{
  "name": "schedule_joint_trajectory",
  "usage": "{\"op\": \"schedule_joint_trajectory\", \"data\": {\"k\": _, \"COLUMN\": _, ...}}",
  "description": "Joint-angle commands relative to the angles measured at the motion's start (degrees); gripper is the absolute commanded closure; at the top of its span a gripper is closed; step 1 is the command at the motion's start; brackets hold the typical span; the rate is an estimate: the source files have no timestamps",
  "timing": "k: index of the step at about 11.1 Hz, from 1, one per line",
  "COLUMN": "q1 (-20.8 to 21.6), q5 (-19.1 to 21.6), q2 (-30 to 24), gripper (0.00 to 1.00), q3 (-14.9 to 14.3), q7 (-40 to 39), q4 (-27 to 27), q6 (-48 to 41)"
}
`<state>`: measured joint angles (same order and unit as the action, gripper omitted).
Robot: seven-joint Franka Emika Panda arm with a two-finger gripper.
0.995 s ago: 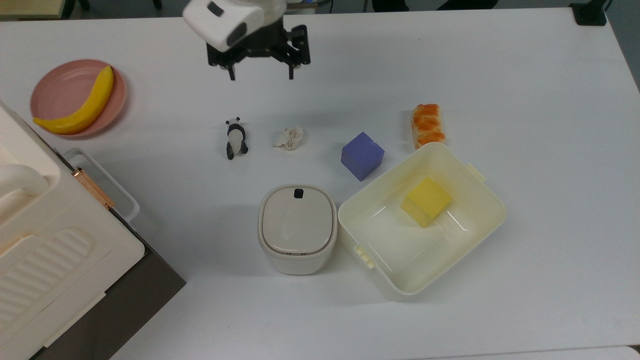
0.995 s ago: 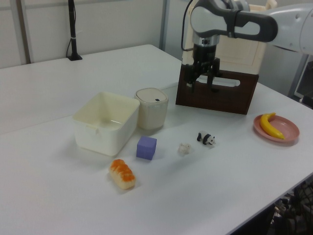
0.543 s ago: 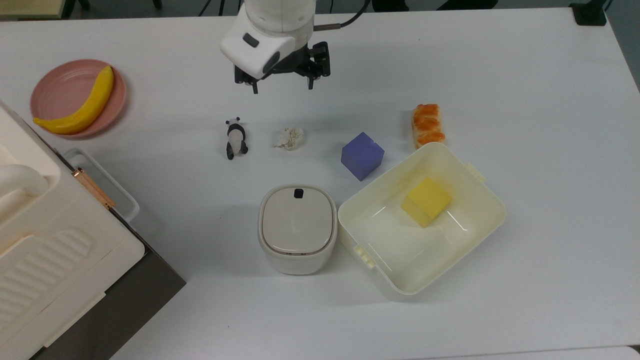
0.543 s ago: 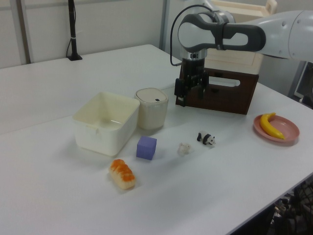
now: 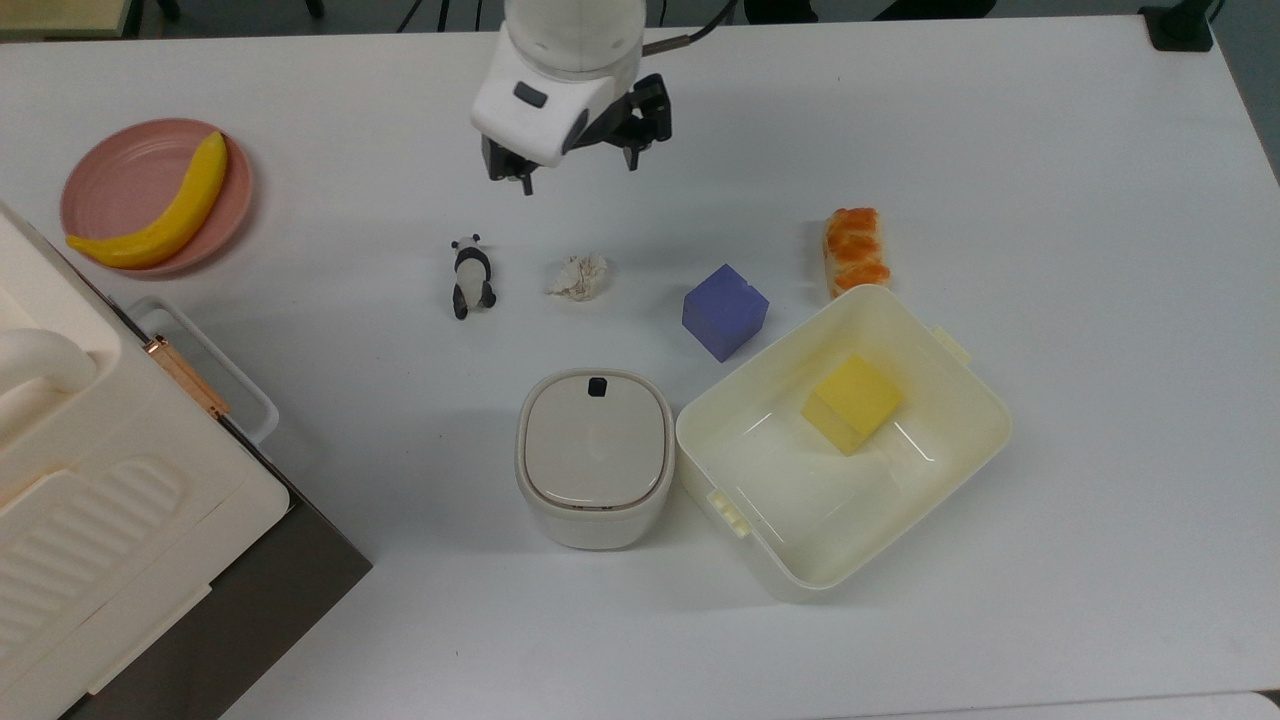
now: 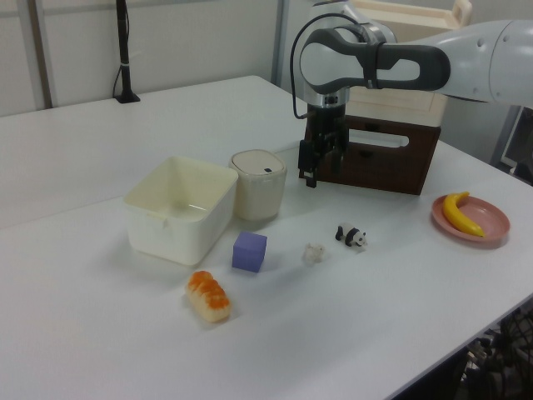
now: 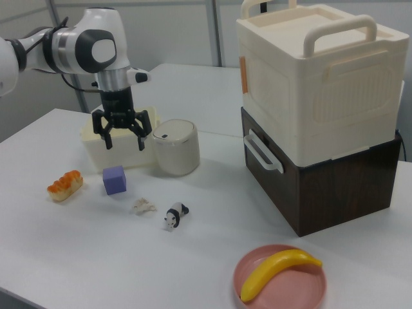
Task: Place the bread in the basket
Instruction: 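Move the gripper to the orange bread toy and grasp it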
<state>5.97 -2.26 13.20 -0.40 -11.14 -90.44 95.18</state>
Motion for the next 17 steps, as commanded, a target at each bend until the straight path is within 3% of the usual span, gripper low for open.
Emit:
{"op": "schedule_joint_trajectory", "data": {"k": 1, "q1": 4.3, "q5": 3.65, "q2": -1.33, "gripper": 0.0, "q3": -0.31, "q7": -0.81, "q4": -3.33, "q6": 1.67}}
{"op": "schedule_joint_trajectory", "data": {"k": 3, "q1": 5.89, "q5": 6.03, "q2": -1.16, "gripper": 0.0, "q3": -0.31, "q7": 5.74, "q4": -3.78, "q6": 2.89}}
{"op": "schedule_joint_trajectory", "data": {"k": 8, "q1": 17.57, "q5": 6.04, "q2": 0.42, "gripper": 0.0, "q3": -0.31, "q7": 19.38, "q4": -8.6, "q6": 12.28}}
{"op": "schedule_joint_trajectory", "data": {"k": 12, "q1": 24.24, "q5": 4.38, "q2": 8.84, "gripper": 0.0, "q3": -0.48, "q7": 28.34, "q4": -7.82, "q6": 20.63}}
{"op": "schedule_joint_trajectory", "data": {"k": 15, "q1": 26.72, "q5": 1.21, "q2": 13.86, "gripper": 0.02, "q3": -0.48, "q7": 32.5, "q4": -7.73, "q6": 23.99}}
{"op": "schedule_joint_trajectory", "data": {"k": 16, "q1": 26.73, "q5": 1.12, "q2": 14.39, "gripper": 0.11, "q3": -0.48, "q7": 32.5, "q4": -7.38, "q6": 25.13}}
{"op": "schedule_joint_trajectory", "data": {"k": 17, "q1": 26.47, "q5": 1.12, "q2": 14.31, "gripper": 0.46, "q3": -0.48, "q7": 32.24, "q4": -7.29, "q6": 25.23}}
